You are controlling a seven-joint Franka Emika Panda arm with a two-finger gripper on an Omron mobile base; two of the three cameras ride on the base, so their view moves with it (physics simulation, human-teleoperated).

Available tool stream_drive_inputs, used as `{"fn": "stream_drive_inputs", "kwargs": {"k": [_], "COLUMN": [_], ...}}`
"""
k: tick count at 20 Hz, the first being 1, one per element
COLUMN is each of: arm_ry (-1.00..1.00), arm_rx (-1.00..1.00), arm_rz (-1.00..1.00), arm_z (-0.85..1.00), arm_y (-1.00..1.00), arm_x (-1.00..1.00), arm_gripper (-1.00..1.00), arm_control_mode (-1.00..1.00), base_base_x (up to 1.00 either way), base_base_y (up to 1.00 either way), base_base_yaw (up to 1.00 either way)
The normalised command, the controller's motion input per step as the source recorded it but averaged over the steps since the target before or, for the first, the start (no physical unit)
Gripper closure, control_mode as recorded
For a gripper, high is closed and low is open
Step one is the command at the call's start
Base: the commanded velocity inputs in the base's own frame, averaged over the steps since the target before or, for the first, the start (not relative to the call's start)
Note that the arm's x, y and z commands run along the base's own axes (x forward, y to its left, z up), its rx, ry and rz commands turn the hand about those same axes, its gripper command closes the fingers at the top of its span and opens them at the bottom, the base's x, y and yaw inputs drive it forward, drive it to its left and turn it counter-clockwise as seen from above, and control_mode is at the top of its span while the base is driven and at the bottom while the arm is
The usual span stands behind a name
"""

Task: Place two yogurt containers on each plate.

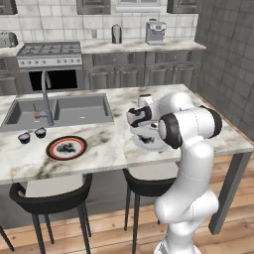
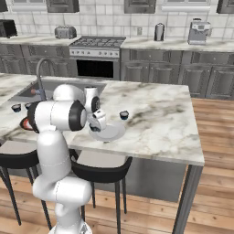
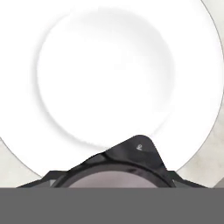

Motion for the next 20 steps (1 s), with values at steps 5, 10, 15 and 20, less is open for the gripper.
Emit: {"fn": "stream_drive_inputs", "kwargs": {"k": [5,10,15,20], "arm_ry": [0.04,0.11,0.17,0.23], "arm_rx": [0.04,0.02,0.00,0.00], "arm_rz": [0.00,0.00,0.00,0.00], "arm_z": [-0.02,-0.02,-0.05,-0.11], "arm_y": [-0.12,-0.09,-0.01,0.00], "arm_x": [0.17,0.23,0.27,0.22], "arm_gripper": [1.00,1.00,1.00,1.00], "arm_control_mode": [-1.00,-1.00,-1.00,-1.00], "base_base_x": [0.00,0.00,0.00,0.00], "base_base_y": [0.00,0.00,0.00,0.00], "base_base_yaw": [0.00,0.00,0.00,0.00]}}
